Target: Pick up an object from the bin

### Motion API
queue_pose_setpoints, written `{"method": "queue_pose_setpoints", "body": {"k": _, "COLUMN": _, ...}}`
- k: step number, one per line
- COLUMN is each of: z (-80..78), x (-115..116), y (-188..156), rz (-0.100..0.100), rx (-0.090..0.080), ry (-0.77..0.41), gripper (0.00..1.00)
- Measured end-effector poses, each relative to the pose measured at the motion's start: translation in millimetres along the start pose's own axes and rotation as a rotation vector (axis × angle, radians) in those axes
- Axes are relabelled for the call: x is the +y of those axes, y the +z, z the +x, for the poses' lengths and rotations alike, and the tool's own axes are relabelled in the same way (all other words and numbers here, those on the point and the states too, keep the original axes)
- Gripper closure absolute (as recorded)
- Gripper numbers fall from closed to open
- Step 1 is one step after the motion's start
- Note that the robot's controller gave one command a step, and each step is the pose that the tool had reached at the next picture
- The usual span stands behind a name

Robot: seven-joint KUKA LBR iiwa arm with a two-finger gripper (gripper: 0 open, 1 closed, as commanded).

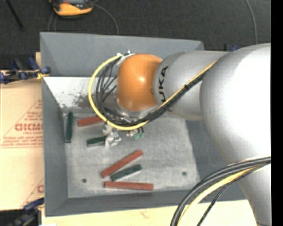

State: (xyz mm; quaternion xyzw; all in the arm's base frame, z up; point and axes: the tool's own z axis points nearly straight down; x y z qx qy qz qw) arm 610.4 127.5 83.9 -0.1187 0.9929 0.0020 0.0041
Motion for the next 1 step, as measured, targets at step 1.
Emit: {"method": "queue_pose_setpoints", "body": {"k": 1, "z": -3.5, "x": -4.2, "y": -166.0, "rz": 0.005, "rx": -0.002, "ry": -0.035, "gripper": 1.00}}
